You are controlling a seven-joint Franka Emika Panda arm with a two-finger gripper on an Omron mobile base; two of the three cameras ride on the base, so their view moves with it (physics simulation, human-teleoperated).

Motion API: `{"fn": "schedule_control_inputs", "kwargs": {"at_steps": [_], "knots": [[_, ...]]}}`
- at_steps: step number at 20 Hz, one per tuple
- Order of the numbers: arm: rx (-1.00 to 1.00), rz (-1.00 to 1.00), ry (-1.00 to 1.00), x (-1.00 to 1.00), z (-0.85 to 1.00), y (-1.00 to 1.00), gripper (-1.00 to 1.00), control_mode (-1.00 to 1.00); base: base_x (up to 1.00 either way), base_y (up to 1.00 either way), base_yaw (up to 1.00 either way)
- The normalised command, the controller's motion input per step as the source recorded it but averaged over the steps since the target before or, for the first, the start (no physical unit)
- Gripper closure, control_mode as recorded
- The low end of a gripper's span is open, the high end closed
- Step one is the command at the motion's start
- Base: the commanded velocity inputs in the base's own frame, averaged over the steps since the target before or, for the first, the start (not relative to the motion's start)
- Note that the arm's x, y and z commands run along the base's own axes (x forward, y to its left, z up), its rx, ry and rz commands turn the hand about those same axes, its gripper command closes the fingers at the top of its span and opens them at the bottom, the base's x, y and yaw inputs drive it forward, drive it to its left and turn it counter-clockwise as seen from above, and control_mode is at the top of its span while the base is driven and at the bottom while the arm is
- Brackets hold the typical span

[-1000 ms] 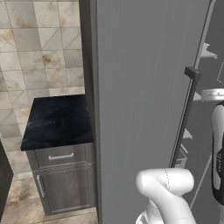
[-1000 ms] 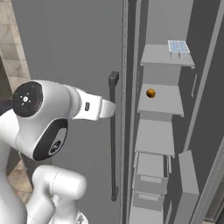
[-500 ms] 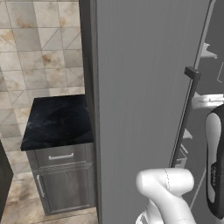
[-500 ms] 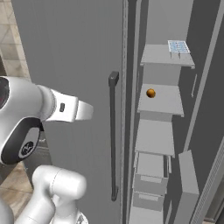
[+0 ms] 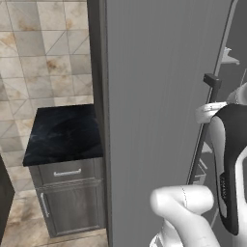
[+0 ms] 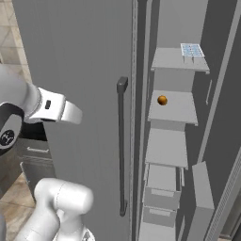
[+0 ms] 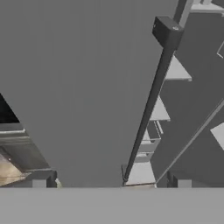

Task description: Open the freezer door, pick up the ice cube tray from the freezer, and place it on the dining counter.

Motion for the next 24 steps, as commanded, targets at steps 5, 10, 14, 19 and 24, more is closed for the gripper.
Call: {"fn": "schedule_control_inputs", "kwargs": {"at_steps": [5,10,14,19,24], "knots": [[0.03,0.03,0.15,-0.09,-0.15,0.27,-1.00,-1.00,0.00,0.00,0.00],[0.12,0.00,0.04,-0.06,-0.37,0.24,-1.00,-1.00,0.00,0.00,0.00],[0.12,0.00,0.02,-0.01,-0.29,0.17,-1.00,-1.00,0.00,0.00,0.00],[0.02,0.00,0.00,0.00,-0.05,0.19,-1.00,-1.00,0.00,0.00,0.00],[0.00,0.00,0.00,0.00,0.00,0.07,-1.00,-1.00,0.00,0.00,0.00]]}}
